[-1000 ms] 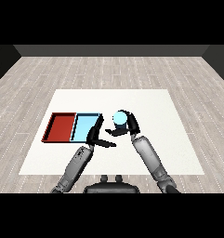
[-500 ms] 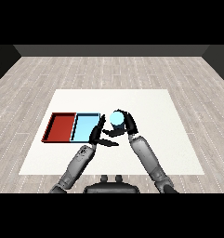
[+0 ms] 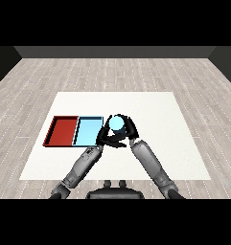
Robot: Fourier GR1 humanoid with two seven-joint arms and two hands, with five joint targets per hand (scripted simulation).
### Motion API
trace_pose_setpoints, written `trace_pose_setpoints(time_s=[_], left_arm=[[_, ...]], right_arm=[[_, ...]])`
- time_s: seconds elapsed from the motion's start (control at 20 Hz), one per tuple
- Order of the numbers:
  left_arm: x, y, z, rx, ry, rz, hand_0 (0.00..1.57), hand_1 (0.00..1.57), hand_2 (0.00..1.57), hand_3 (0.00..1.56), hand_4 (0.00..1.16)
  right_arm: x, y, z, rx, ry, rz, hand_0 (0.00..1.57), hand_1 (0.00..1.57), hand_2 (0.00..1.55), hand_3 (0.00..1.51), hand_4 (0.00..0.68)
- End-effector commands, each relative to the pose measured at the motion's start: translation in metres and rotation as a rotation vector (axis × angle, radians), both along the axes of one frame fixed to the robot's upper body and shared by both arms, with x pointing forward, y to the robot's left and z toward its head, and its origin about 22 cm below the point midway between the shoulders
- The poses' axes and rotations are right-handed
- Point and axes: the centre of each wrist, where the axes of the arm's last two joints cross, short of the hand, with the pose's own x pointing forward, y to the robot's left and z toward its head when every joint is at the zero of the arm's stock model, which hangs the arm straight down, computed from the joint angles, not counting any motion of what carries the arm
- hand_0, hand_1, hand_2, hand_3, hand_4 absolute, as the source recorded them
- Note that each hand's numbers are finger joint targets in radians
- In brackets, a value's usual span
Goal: Pick the blue can and put it in the blue box
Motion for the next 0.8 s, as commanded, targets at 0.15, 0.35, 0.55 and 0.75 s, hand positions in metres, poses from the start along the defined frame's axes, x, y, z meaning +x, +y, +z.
trace_pose_setpoints(time_s=[0.15,0.35,0.55,0.75], left_arm=[[-0.01,-0.003,-0.007,-0.035,0.001,-0.047,0.0,0.0,0.0,0.0,0.0],[0.002,-0.01,0.005,-0.056,-0.013,-0.033,0.0,0.0,0.0,0.0,0.0],[-0.006,-0.02,-0.016,0.003,-0.041,0.053,0.0,0.0,0.0,0.0,0.63],[0.006,-0.011,-0.016,-0.049,0.026,0.046,1.57,1.57,1.57,1.55,1.14]], right_arm=[[-0.02,0.013,-0.008,0.015,0.008,0.039,1.49,1.49,1.45,1.38,0.55],[-0.006,0.001,-0.011,0.051,-0.021,0.062,1.4,1.4,1.45,1.38,0.573],[-0.017,0.018,-0.026,0.038,-0.001,0.049,1.54,1.54,1.47,1.38,0.569],[-0.01,0.024,-0.02,0.044,0.001,0.05,1.53,1.53,1.47,1.38,0.569]])
